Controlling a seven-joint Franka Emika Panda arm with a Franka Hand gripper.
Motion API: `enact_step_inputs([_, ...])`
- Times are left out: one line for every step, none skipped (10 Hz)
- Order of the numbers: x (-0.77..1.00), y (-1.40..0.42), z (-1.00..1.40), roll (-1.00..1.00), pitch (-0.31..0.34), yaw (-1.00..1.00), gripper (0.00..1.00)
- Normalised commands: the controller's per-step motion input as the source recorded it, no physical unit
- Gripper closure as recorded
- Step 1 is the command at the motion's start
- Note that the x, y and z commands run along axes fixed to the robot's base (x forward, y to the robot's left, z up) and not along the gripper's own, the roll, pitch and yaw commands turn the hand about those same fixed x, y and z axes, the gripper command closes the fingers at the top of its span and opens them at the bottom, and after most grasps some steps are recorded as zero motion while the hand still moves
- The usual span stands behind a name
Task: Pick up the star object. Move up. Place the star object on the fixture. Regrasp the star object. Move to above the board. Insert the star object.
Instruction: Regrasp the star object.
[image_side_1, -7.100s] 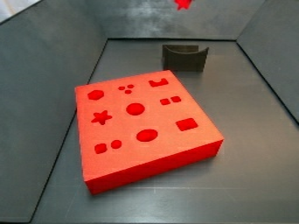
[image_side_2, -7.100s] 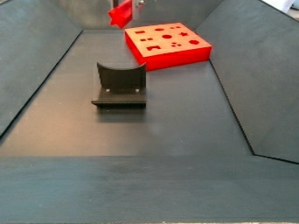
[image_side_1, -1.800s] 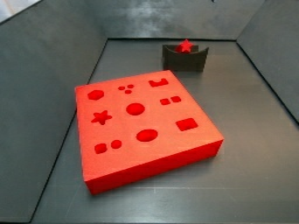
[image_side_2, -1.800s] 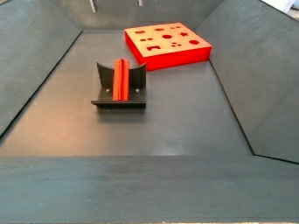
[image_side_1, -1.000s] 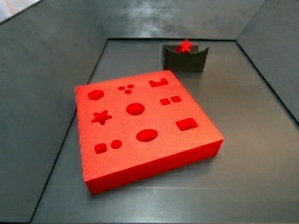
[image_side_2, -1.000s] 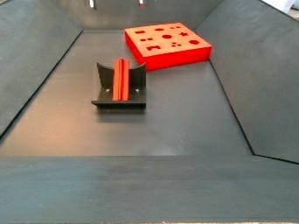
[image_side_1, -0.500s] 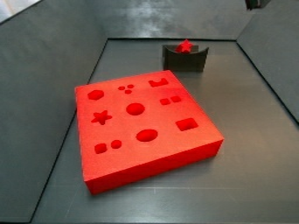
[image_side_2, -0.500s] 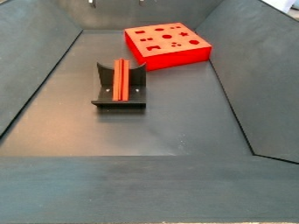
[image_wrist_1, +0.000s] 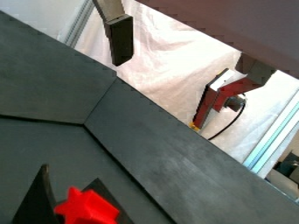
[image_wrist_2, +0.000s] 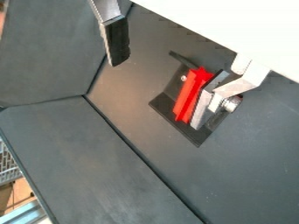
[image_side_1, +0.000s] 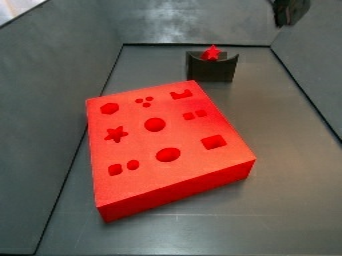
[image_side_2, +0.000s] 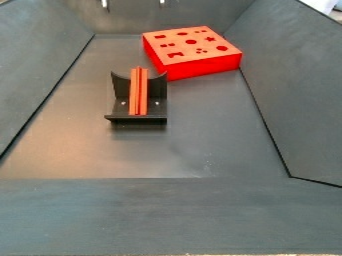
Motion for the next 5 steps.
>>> enact_step_inputs([0.04,0.07,-1.0,0.17,-0.012,0.08,0.0])
enact_step_inputs([0.05,0.06,-1.0,0.12,-0.024,0.08,0.0])
enact_step_inputs([0.06,0.06,-1.0,0.08,-0.036,0.07,0.0])
enact_step_inputs([0.07,0.06,-1.0,0.07,-0.046,0.06,0.0])
enact_step_inputs([0.08,0.05,-1.0,0.07,-0.056,0.05,0.0])
